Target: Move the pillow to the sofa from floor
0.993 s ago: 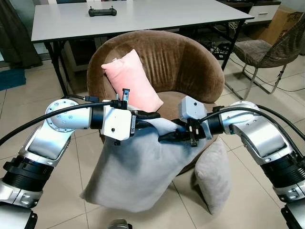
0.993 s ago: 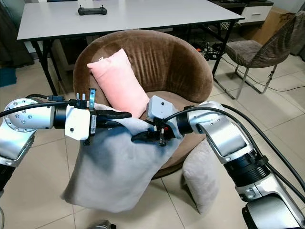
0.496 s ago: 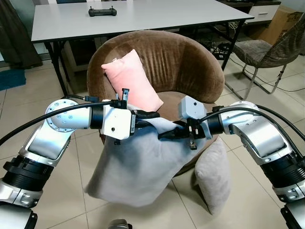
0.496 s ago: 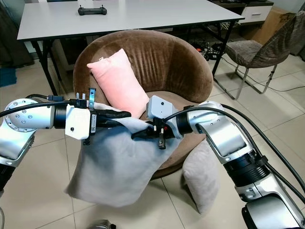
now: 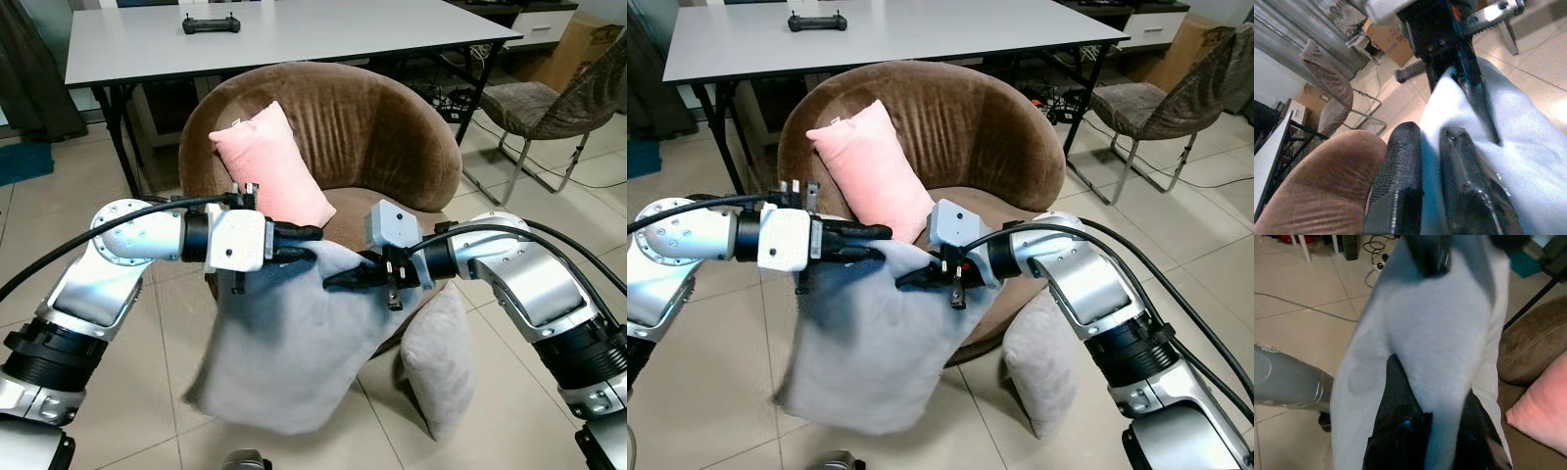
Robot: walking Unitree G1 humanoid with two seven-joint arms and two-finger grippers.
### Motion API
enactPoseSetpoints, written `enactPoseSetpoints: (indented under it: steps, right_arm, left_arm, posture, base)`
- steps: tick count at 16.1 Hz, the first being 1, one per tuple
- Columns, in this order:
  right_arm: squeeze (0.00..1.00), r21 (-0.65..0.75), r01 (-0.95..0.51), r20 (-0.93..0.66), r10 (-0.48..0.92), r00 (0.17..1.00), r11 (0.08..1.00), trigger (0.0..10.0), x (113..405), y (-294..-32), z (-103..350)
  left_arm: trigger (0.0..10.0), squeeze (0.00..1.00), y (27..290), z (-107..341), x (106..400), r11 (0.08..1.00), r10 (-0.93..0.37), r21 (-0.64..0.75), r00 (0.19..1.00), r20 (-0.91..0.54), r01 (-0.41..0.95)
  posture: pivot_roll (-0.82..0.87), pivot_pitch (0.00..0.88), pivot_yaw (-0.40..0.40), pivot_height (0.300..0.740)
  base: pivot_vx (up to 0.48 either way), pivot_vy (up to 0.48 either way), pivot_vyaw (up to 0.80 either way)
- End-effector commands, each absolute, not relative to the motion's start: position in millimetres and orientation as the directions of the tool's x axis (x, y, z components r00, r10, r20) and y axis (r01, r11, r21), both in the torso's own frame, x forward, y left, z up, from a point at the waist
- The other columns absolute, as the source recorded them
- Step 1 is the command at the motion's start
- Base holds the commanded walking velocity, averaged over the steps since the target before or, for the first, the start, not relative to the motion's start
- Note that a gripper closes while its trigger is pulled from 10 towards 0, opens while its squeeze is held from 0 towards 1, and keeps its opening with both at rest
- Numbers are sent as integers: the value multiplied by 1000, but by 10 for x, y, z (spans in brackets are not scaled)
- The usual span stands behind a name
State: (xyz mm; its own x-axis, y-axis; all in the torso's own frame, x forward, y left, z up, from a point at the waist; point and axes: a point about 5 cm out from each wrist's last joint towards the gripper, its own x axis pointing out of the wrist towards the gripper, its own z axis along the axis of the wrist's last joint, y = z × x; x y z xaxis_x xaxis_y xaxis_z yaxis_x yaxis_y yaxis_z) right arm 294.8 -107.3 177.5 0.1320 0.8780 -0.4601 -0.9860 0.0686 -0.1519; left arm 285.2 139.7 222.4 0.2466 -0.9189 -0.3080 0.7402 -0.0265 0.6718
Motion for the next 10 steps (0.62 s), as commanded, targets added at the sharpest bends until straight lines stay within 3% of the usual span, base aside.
enactPoseSetpoints:
  steps: [1, 4, 7, 8, 9, 10]
  right_arm:
    - [0, -182, -981, -450, 881, 147, 70, 0, 2942, -1065, 1810]
    - [0, -172, -976, -467, 861, 199, 133, 0, 2958, -1123, 1741]
    - [0, -127, -964, -475, 839, 265, 233, 0, 2958, -1227, 1672]
    - [0, -124, -931, -404, 839, 364, 344, 0, 2929, -1317, 1634]
    - [0, -116, -912, -384, 829, 406, 393, 0, 2916, -1354, 1613]
    - [0, -93, -836, -311, 782, 540, 540, 0, 2901, -1427, 1561]
  left_arm:
    - [10000, 1000, 1401, 2356, 2839, -21, -928, 691, 243, -283, 723]
    - [10000, 1000, 1388, 2438, 2786, 5, -944, 662, 222, -243, 750]
    - [10000, 1000, 1391, 2554, 2787, 127, -957, 644, 265, -122, 755]
    - [10000, 1000, 1544, 2527, 2914, 364, -874, 617, 486, -33, 697]
    - [10000, 1000, 1613, 2482, 2951, 444, -829, 597, 558, -8, 668]
    - [10000, 976, 1785, 2307, 3004, 605, -697, 547, 717, 12, 579]
  posture:
    - [56, 0, -33, 740]
    - [51, 0, -30, 740]
    - [49, 0, -28, 740]
    - [51, 0, -31, 740]
    - [55, 0, -38, 740]
    - [51, 0, -37, 740]
  base:
    - [0, 0, 0]
    - [0, 0, 0]
    - [0, 0, 0]
    - [0, 0, 0]
    - [0, 0, 0]
    - [0, 0, 0]
